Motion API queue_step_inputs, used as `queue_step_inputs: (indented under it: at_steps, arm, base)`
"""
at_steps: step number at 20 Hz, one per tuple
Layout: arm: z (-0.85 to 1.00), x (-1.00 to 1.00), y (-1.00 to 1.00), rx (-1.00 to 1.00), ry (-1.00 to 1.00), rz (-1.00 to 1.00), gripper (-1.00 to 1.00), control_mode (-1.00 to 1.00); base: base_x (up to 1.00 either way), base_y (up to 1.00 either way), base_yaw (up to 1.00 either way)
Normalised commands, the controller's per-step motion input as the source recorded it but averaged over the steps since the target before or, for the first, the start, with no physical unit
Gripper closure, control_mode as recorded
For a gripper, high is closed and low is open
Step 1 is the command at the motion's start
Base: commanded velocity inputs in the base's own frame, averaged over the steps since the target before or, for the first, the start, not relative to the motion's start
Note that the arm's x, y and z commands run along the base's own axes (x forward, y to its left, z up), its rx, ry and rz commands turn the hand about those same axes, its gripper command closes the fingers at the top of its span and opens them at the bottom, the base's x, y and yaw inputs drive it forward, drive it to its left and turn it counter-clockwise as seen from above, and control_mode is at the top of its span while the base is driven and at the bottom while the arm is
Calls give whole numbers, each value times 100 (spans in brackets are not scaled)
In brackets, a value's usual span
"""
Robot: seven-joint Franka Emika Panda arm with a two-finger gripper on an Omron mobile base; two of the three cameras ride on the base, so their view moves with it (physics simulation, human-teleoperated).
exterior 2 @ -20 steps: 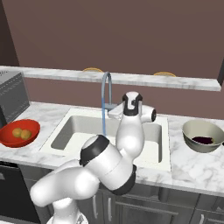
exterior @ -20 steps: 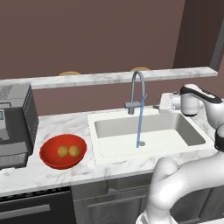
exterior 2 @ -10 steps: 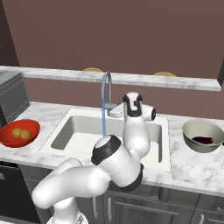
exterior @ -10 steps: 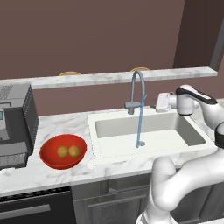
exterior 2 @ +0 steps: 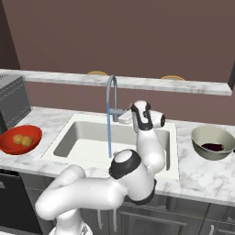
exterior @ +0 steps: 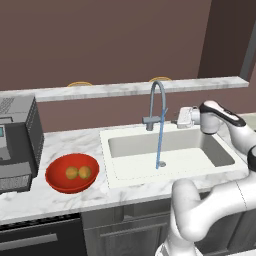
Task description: Pick the apples from the sink and place them in one bowl. Place the eggplant in the other bowl. Then turn off the sink faucet.
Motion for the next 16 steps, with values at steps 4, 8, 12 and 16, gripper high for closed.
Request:
queue_step_inputs:
  at_steps: [4,8,12,16]
  arm:
    - [-6,25,-10,1,0,0,-100,-100]
    - [0,34,0,0,0,0,-100,-100]
    - [0,34,0,0,0,0,-100,-100]
    - [-5,31,0,0,0,0,-100,-100]
  base:
    - [0,0,0]
    - [0,0,0]
    - [0,0,0]
    - [0,0,0]
